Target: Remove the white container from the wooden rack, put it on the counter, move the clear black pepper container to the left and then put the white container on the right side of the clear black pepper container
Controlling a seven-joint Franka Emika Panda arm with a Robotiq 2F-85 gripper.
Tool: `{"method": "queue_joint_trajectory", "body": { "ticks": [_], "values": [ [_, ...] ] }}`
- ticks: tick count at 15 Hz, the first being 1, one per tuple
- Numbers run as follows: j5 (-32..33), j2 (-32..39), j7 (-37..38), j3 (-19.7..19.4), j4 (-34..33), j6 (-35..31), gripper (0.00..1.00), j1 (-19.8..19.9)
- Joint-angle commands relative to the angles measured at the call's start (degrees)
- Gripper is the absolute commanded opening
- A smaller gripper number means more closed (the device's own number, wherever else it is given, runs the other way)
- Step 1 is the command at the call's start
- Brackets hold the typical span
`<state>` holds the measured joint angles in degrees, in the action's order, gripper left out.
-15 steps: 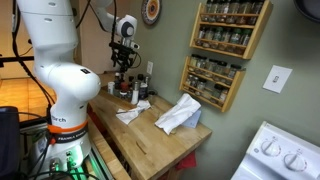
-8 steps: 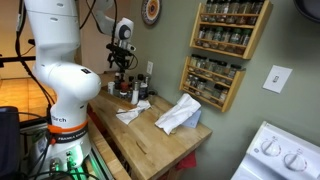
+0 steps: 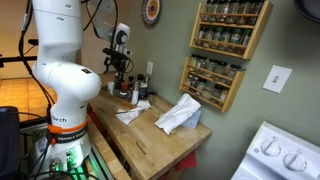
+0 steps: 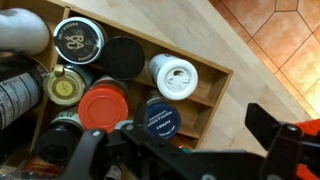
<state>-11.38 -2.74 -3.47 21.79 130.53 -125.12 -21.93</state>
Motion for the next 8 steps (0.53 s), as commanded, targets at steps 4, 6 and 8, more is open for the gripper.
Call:
{"method": "queue_joint_trajectory", "body": {
  "ticks": [4,6,8],
  "values": [
    [-0.57,0.89,1.21,1.6,2.27,-1.57,1.0,-1.5],
    [-0.27,0.97,2.38,1.78,3.37,-2.47,1.0,-1.7],
    [0.7,0.91,4.48,1.81,4.72,-4.04,1.0,-1.64]
  ]
}}
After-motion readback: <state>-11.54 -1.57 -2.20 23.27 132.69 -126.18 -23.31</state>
